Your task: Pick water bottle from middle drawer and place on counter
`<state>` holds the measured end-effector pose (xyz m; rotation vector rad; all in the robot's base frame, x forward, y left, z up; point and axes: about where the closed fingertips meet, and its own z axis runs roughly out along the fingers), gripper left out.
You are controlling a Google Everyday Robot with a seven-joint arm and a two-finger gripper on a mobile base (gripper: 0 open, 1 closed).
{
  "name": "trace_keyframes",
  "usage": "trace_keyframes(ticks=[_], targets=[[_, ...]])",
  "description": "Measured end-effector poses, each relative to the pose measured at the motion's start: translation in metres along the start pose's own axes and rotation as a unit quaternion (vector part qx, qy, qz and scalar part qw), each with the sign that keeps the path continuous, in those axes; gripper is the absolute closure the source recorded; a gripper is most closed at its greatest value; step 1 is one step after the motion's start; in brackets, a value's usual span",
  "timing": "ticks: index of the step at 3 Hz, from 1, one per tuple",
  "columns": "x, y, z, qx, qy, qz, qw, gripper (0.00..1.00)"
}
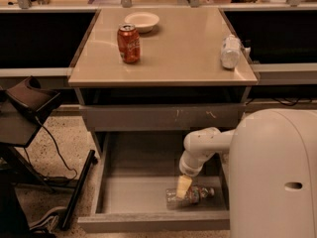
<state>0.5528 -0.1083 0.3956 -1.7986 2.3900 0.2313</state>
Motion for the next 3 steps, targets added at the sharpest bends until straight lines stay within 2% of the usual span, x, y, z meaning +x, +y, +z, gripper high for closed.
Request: trace_keyframes(ticks=[1, 2, 3], targets=[[0.011, 0.012, -0.002, -0.027, 0.021, -0.037, 0.9987, 0.0], [0.011, 0.012, 0.007, -0.022, 0.006, -0.021, 0.9995, 0.0], [0.016, 0.014, 0.027, -0.015, -0.027, 0.018, 0.9994, 0.0]])
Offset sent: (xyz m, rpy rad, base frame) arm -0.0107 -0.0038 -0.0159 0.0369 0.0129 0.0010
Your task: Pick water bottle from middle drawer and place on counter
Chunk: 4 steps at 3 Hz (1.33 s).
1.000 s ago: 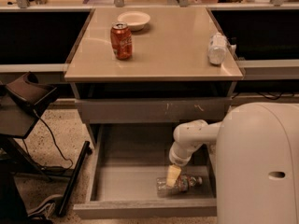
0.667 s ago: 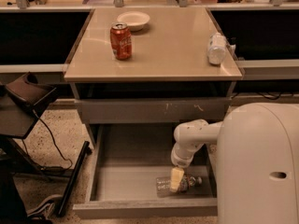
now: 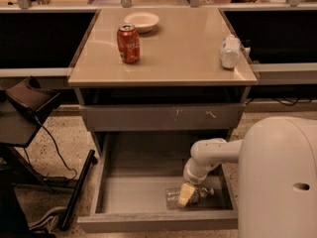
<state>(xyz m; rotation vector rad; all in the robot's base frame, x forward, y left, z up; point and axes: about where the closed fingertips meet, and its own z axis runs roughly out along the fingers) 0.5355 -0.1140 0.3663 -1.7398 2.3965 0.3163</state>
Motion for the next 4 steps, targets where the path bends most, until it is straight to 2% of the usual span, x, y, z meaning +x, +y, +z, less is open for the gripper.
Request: trace_keyframes(ticks=[1, 2, 4], targets=[[-0.0002, -0.0013, 0.0006, 0.003, -0.002, 0.0, 1.0, 0.0], [-0.0002, -0.0013, 0.0006, 0.003, -0.002, 0.0, 1.0, 0.19], [-0.0002, -0.0012, 0.0007, 0.003, -0.002, 0.001, 1.0, 0.66]])
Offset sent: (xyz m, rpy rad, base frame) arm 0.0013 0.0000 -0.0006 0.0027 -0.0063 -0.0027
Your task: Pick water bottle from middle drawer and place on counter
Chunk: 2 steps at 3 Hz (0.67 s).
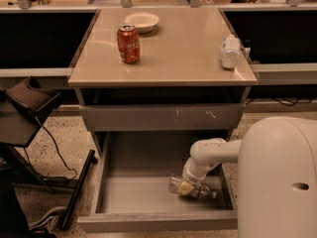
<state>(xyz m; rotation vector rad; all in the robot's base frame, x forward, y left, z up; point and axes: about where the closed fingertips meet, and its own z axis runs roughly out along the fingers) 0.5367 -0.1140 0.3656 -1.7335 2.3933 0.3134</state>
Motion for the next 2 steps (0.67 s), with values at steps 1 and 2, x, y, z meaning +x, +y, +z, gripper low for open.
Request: trace_keyframes(ticks=[1, 2], targets=[[0.0, 0.0, 0.0, 0.0, 0.0, 0.001, 1.0, 0.89], [-0.002, 0.001, -0.038, 0.018, 0.005, 0.038, 0.9991, 1.0]])
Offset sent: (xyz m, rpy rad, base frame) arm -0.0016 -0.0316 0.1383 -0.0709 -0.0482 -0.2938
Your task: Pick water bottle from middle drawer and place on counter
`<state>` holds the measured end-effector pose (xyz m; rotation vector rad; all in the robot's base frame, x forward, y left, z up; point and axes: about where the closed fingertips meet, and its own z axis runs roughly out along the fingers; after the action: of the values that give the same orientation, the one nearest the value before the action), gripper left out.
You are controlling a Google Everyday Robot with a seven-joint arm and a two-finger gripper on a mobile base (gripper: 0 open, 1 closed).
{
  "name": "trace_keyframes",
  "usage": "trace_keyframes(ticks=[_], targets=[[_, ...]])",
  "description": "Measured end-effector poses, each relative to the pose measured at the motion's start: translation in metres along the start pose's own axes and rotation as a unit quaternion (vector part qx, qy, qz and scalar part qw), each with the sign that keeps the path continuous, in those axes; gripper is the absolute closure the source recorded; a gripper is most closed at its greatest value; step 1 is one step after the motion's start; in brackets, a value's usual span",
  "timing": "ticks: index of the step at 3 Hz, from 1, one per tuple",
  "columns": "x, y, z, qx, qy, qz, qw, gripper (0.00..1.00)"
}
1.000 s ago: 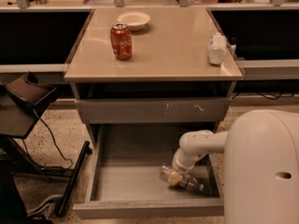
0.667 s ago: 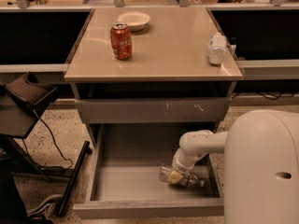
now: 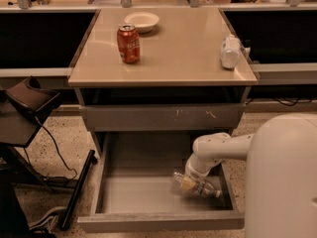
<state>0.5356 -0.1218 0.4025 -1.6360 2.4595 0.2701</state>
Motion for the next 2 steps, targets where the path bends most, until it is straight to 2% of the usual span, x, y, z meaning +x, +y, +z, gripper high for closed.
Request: trace_keyframes(ticks=[1, 2], targets=[[0.002, 0.021, -0.066, 0.008, 0.027, 0.056, 0.9981, 1.0], [-0.003, 0.038, -0.14, 0.025, 0.071, 0.092, 0.9929, 1.0]])
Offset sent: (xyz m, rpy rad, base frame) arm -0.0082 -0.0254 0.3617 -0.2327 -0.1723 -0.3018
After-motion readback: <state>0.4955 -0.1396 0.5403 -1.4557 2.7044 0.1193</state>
